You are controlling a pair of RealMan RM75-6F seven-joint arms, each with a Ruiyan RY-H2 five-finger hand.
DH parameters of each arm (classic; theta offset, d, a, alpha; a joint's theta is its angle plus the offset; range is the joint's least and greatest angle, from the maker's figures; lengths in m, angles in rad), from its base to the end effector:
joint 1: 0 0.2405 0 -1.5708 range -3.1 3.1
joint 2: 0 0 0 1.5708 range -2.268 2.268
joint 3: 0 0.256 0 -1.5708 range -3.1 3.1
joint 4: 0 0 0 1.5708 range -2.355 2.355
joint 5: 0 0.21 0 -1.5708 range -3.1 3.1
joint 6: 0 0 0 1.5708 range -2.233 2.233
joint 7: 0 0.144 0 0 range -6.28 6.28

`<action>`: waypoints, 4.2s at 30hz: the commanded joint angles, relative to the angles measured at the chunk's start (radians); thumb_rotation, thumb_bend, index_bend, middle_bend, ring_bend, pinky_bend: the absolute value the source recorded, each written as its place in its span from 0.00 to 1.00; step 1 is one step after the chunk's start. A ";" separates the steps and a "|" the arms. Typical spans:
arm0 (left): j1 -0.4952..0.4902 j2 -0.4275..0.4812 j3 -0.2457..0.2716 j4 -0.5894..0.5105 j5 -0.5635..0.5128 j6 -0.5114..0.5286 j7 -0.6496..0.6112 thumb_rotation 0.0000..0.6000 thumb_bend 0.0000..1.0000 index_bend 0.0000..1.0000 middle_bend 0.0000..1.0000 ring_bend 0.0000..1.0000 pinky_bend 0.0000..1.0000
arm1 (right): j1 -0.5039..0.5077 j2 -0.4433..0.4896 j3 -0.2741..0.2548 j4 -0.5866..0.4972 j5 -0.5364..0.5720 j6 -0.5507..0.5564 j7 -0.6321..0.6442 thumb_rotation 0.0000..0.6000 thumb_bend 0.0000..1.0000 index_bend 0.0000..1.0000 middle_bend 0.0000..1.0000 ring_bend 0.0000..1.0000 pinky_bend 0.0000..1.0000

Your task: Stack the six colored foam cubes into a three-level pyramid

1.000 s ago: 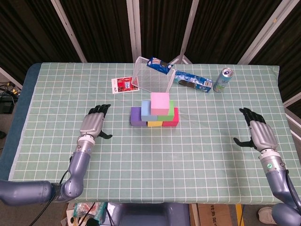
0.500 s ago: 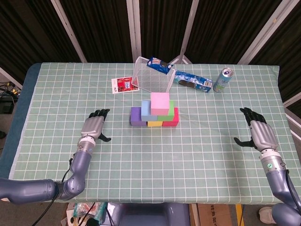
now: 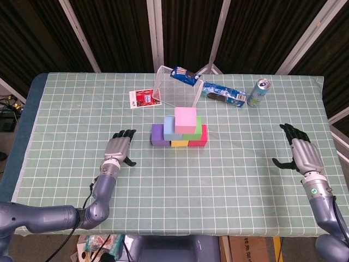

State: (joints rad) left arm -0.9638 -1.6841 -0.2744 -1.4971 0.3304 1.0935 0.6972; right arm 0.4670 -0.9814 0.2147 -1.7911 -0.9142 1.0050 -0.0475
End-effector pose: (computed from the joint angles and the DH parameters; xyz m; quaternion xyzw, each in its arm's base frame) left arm -0.1171 0.3652 -0.0481 -0.6546 -0.5210 -0.2619 0.4811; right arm -0.2600 -0.3072 0.1644 0.5600 -0.5274 0.3517 0.5335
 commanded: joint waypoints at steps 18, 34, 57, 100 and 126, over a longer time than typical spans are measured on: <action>-0.042 -0.066 -0.021 0.068 -0.027 -0.024 0.044 1.00 0.17 0.00 0.04 0.00 0.08 | 0.000 0.003 0.001 0.002 0.001 -0.003 0.004 1.00 0.29 0.00 0.00 0.00 0.00; -0.065 -0.108 -0.033 0.104 -0.024 -0.040 0.057 1.00 0.17 0.00 0.04 0.00 0.08 | 0.000 0.000 0.001 0.008 0.003 -0.005 0.009 1.00 0.29 0.00 0.00 0.00 0.00; -0.079 -0.132 -0.044 0.134 -0.023 -0.055 0.067 1.00 0.17 0.00 0.04 0.00 0.08 | 0.002 -0.002 0.000 0.014 0.007 -0.012 0.008 1.00 0.29 0.00 0.00 0.00 0.00; -0.021 -0.050 -0.024 0.003 0.026 0.000 0.041 1.00 0.17 0.00 0.04 0.00 0.08 | 0.003 -0.004 -0.006 0.003 0.006 -0.006 -0.008 1.00 0.29 0.00 0.00 0.00 0.00; 0.505 0.445 0.284 -0.416 0.777 0.473 -0.383 1.00 0.07 0.00 0.00 0.00 0.05 | -0.067 -0.036 -0.019 -0.052 -0.132 0.217 -0.076 1.00 0.29 0.00 0.00 0.00 0.00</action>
State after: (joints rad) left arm -0.5008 -1.2760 -0.0331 -1.9306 1.0486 1.5258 0.3559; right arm 0.4188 -1.0047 0.2037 -1.8347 -1.0200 1.1857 -0.1082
